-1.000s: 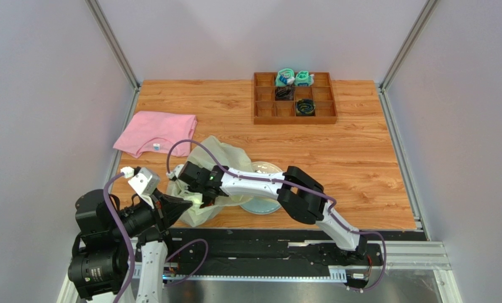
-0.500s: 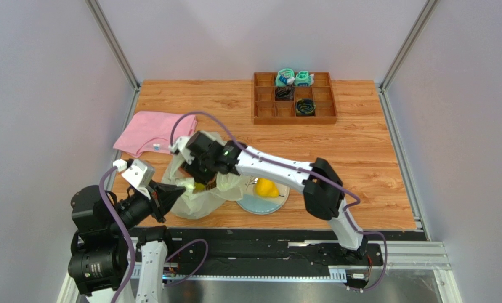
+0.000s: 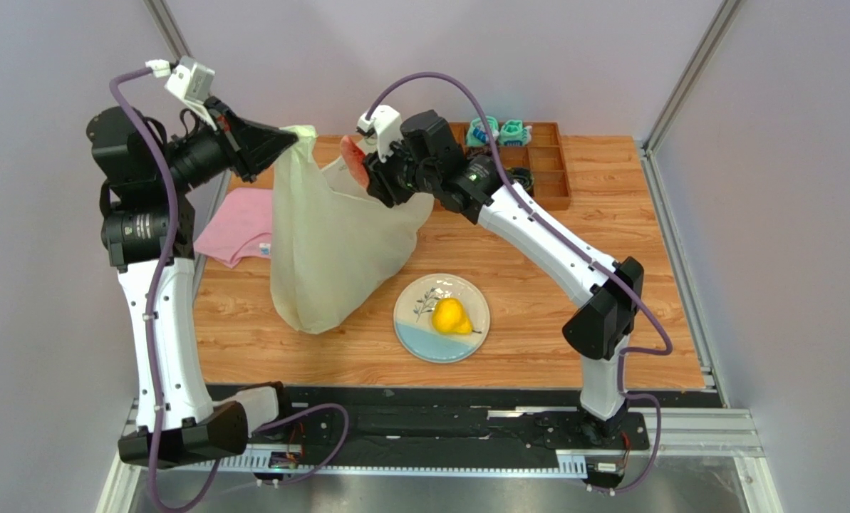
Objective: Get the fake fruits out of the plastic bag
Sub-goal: Take out the fake fruit from the plastic bag, then place the fake fruit on the plate.
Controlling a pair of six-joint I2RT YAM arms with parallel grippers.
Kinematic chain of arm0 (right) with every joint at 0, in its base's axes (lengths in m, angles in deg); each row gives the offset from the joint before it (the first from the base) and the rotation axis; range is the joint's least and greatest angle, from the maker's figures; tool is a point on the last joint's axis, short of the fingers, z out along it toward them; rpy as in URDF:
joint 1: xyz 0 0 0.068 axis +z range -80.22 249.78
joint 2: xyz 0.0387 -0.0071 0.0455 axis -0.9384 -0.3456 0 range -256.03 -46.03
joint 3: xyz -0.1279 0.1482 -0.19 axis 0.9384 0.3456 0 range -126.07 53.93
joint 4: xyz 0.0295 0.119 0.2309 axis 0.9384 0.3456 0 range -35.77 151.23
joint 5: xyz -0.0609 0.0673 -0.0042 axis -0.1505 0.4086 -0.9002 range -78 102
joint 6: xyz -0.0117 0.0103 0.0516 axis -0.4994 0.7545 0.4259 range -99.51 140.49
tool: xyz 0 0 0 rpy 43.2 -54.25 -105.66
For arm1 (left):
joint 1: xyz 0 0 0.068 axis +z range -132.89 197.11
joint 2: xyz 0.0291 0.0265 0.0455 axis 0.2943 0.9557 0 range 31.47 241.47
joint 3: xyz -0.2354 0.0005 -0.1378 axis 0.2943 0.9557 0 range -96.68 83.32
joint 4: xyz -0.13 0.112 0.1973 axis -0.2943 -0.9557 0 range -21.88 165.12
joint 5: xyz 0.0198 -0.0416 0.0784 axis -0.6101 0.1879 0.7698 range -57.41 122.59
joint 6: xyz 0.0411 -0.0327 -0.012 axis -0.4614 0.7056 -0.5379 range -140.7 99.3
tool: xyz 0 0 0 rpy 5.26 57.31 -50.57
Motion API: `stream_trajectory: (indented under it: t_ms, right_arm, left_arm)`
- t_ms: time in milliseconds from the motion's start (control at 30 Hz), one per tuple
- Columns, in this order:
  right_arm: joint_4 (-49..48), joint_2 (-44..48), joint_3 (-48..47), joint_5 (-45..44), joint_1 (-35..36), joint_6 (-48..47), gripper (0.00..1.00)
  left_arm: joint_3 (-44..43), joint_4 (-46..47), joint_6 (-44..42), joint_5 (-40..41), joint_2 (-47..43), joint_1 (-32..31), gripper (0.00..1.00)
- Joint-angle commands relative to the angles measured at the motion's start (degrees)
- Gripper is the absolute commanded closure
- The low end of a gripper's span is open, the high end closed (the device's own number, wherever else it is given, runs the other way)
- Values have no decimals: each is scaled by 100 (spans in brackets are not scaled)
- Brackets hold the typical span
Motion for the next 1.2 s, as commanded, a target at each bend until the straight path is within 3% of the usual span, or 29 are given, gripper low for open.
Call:
stream_trajectory:
  t_ms: [0, 100, 233, 333, 500, 567, 600, 733, 1167]
  right_arm:
    - [-101, 664, 27, 773, -9, -386, 100]
    - [-66, 1190, 598, 1721, -9, -475, 100]
    - [-31, 1807, 960, 2093, 26, -334, 98]
    - [-4, 2420, 1267, 2426, 140, -640, 97]
    - [1101, 3354, 2599, 2727, 789, -2596, 97]
    - [1383, 3714, 3233, 2639, 852, -2952, 98]
    - [1350, 3828, 3863, 2430, 843, -3223, 98]
    - [1314, 4005, 4835, 2129, 843, -3971, 99]
    - [717, 2758, 5644, 705, 1098, -3612, 93]
  left_arm:
    - [-325, 536, 515, -406, -227, -48, 100]
    - [851, 518, 498, -389, -780, -153, 100]
    - [2432, 474, 542, -293, -1448, -373, 100]
    - [2830, 273, 419, -82, -1730, -374, 100]
    - [2911, 272, 331, 103, -1660, -374, 100]
    - [2876, 360, 366, 200, -1642, -365, 100]
    - [2841, 377, 366, 226, -1625, -339, 100]
    - [2718, 334, 366, 279, -1625, -260, 100]
    - [2814, 255, 427, 323, -1880, 4, 100]
